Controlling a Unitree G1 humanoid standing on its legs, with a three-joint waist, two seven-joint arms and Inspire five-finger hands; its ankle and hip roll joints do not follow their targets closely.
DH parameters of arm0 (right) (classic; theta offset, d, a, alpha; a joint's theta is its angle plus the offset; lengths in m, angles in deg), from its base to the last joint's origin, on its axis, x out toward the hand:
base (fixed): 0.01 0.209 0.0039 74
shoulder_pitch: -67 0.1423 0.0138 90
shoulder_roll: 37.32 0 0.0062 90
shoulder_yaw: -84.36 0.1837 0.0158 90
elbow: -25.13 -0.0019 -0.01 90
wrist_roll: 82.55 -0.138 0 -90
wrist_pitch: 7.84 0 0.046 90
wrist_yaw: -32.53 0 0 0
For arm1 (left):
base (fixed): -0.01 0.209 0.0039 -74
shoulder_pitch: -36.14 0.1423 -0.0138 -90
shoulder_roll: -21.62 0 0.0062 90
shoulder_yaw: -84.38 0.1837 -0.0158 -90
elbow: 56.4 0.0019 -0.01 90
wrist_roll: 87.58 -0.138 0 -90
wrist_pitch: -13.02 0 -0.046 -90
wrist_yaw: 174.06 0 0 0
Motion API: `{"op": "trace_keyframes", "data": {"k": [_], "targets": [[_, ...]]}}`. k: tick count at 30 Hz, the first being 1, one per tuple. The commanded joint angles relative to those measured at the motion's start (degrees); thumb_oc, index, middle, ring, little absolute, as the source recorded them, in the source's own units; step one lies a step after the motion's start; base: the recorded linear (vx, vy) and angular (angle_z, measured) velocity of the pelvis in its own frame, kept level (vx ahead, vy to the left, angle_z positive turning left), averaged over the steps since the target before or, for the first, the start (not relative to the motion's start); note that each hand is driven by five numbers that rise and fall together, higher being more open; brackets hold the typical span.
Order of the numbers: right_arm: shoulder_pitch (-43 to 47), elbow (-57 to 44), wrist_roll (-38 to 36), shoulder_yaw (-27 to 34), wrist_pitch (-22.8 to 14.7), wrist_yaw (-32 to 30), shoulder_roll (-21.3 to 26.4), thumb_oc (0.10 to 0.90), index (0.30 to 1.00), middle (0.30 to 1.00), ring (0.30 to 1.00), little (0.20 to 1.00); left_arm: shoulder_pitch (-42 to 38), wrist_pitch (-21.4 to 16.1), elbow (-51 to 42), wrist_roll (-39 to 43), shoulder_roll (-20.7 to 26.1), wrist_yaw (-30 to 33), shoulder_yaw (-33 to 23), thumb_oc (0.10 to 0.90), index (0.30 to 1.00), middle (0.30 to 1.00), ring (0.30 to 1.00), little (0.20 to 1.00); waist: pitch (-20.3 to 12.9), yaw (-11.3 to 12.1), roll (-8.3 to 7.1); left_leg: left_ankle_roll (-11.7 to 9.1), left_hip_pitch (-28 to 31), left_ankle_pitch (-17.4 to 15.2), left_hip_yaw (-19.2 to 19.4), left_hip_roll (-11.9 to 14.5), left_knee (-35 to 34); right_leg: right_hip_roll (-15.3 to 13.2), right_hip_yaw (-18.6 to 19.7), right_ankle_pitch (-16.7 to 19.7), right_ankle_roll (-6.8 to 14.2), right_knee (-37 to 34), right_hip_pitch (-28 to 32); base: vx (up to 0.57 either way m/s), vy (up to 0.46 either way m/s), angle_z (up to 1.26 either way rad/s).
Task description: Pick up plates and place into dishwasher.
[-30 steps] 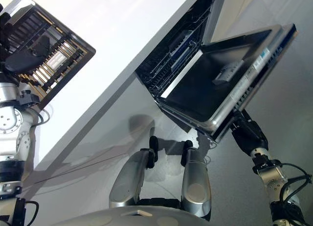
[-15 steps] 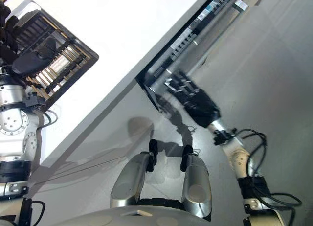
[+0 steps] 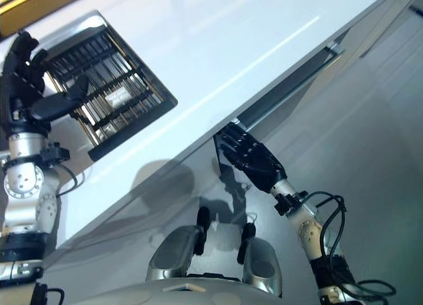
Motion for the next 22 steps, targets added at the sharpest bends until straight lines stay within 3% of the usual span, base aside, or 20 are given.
{"op": "trace_keyframes", "data": {"k": [1, 7, 14, 18, 22], "targets": [[-1.3, -1.7, -2.0, 4.3, -7.2, 0.8, -1.0, 0.8, 0.9, 0.9, 0.9, 0.9, 2.8, -7.8, -3.4, -0.6, -4.4, -2.2, 0.7, 0.8, 0.9, 0.9, 0.9, 0.9, -4.6, -2.5, -0.04, 2.4, 6.5, -4.3, 2.7, -3.1, -7.3, 2.4, 1.1, 1.7, 2.8, -1.3, -2.0, -0.06, 0.014, 0.01], [-4.4, 7.7, 5.0, 7.5, -8.4, -7.4, -1.5, 0.8, 0.9, 0.9, 0.9, 0.9, 2.2, -8.3, -3.5, -0.2, -6.4, -2.8, 1.5, 0.8, 0.9, 0.9, 0.9, 0.9, -8.0, -4.6, 0.25, 1.0, 9.5, -2.5, 3.6, -2.8, -13.0, 3.8, 2.1, 3.1, 2.7, -6.4, 0.7, -0.05, 0.026, -0.1], [-4.6, 21.1, 15.9, 6.7, -8.3, -18.4, -1.7, 0.8, 0.9, 0.9, 0.9, 0.9, -0.9, -7.9, -4.3, 0.0, -6.5, -1.8, 2.5, 0.8, 0.9, 0.9, 0.9, 0.9, -9.6, -6.2, 0.83, 1.1, 11.5, -4.0, 5.8, -3.2, -13.2, 4.4, 3.5, 4.1, 2.5, -9.9, 2.8, -0.04, 0.021, -0.16], [-4.5, 26.4, 20.9, 4.6, -6.5, -20.7, -1.7, 0.8, 0.9, 0.9, 0.9, 0.9, -3.4, -6.5, -4.9, -1.3, -5.9, -0.6, 3.7, 0.8, 0.9, 0.9, 0.9, 0.9, -10.3, -6.5, 1.14, 1.2, 11.9, -4.3, 6.0, -3.2, -13.4, 4.5, 4.0, 3.7, 2.4, -9.9, 3.3, -0.02, -0.007, -0.09], [-3.9, 37.0, 24.3, 3.7, -4.9, -19.3, -1.4, 0.8, 0.9, 0.9, 0.9, 0.9, -5.9, -4.9, -4.7, -1.8, -5.0, 0.7, 5.0, 0.8, 0.9, 0.9, 0.9, 0.9, -11.0, -6.5, 1.5, 1.2, 12.8, -4.4, 5.8, -3.1, -14.1, 4.8, 4.1, 3.5, 2.3, -10.2, 4.0, -0.01, -0.031, -0.04]]}}
